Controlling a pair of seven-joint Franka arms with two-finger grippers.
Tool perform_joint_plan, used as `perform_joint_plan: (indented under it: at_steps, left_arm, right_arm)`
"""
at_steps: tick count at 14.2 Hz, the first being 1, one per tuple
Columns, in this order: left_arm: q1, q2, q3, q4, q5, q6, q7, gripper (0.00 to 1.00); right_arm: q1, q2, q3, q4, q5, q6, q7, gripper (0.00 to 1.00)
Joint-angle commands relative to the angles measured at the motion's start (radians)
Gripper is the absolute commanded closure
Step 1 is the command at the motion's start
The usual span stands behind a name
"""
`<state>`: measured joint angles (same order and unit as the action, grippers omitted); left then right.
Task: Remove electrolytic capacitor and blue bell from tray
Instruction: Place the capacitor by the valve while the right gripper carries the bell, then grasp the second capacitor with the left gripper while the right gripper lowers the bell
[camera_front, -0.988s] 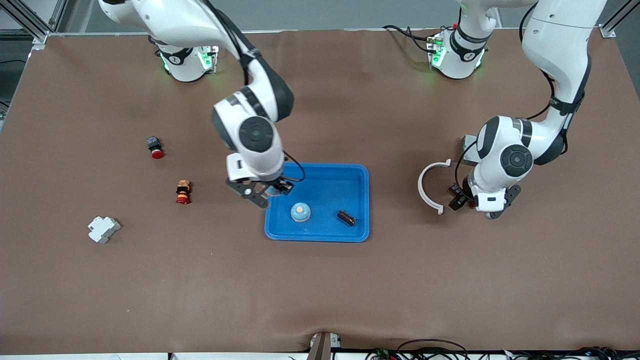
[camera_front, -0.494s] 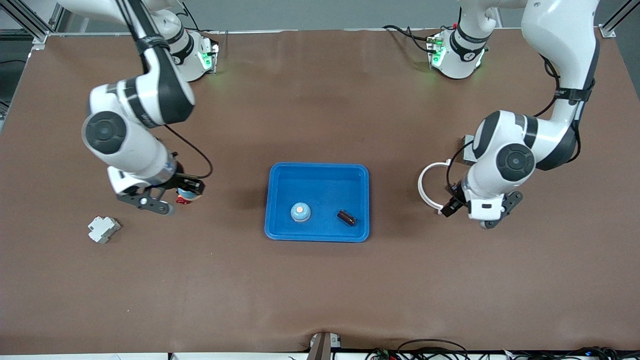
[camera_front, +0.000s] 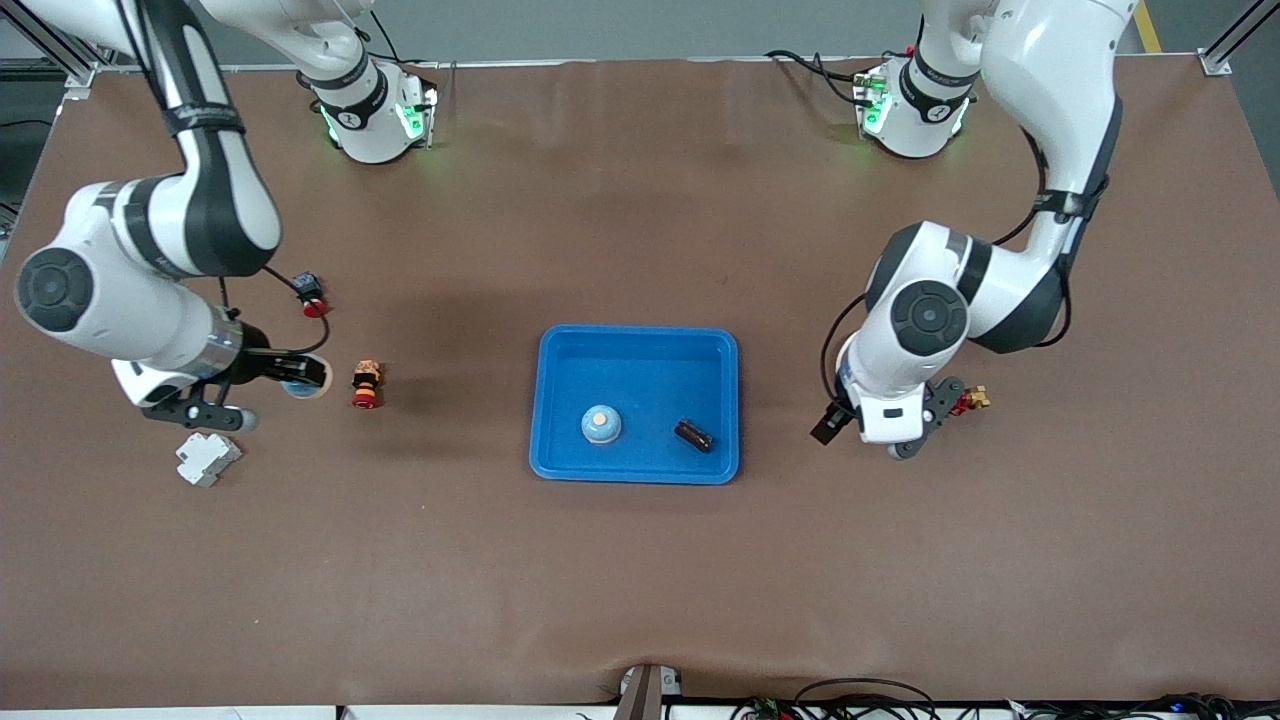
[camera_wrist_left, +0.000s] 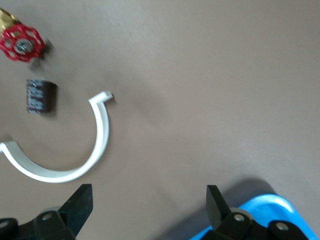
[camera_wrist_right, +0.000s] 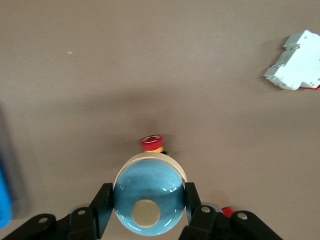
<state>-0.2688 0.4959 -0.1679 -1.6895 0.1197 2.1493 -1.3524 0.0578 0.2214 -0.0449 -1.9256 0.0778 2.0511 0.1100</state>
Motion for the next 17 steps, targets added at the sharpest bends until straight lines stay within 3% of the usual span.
perform_joint_plan:
  at_steps: [1,5,9,17]
  left_arm:
    - [-0.033,0.047,0.002,0.088,-0.018,-0.02,-0.065,0.0]
    - [-0.093,0.151,0.002,0.175,-0.023,-0.011,-0.184,0.0]
    - [-0.115,0.176,0.004,0.186,-0.023,-0.003,-0.189,0.0]
    - [-0.185,0.263,0.005,0.188,-0.02,0.213,-0.357,0.02]
  right_arm:
    - [-0.058,-0.036,0.02,-0.104,0.017,0.091,-0.099,1.0]
    - [-0.091,-0.024,0.019,-0.216,0.017,0.279,-0.165,1.0]
    - [-0.121,0.015,0.02,-0.242,0.017,0.351,-0.187,1.0]
    - [-0.144,0.116,0.023,-0.286,0.022,0.514,-0.187,1.0]
